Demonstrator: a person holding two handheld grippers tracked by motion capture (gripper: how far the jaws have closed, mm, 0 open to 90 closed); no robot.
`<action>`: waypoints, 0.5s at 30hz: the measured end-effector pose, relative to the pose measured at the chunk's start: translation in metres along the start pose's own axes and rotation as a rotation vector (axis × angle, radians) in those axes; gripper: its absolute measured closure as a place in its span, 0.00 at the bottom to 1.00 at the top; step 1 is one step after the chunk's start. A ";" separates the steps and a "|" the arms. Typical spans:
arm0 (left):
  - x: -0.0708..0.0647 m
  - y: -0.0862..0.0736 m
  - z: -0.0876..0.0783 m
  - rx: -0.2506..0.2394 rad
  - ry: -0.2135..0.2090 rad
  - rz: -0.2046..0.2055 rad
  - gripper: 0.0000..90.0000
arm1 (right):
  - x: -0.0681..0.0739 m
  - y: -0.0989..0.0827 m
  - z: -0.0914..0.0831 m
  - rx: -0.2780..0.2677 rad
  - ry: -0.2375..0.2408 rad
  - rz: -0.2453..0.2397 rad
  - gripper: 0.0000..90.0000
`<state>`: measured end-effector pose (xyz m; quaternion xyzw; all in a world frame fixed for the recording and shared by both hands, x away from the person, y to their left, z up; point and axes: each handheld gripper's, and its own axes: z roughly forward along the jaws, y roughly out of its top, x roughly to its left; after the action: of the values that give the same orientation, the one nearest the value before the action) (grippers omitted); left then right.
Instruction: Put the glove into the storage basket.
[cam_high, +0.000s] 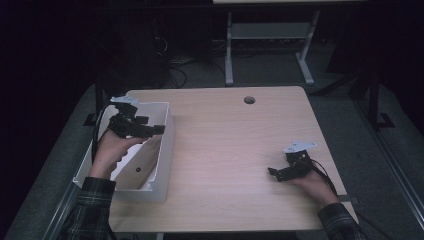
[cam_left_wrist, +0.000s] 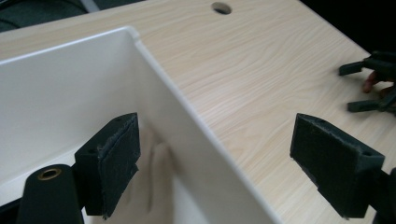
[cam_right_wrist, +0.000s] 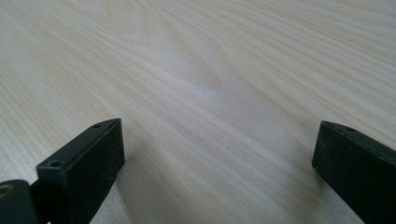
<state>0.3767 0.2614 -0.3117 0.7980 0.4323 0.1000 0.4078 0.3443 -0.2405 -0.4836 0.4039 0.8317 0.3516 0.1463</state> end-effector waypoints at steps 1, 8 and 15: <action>-0.006 0.003 0.003 -0.006 -0.013 0.009 0.17 | 0.000 0.000 0.000 0.001 0.001 -0.001 0.02; -0.034 0.015 0.022 -0.016 -0.062 0.043 0.17 | 0.000 0.000 0.000 0.002 0.001 -0.001 0.02; -0.065 0.021 0.044 -0.008 -0.108 0.086 0.17 | 0.000 0.000 0.000 -0.001 0.002 -0.006 0.02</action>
<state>0.3729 0.1799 -0.3122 0.8184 0.3746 0.0757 0.4291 0.3445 -0.2406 -0.4836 0.4009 0.8330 0.3520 0.1467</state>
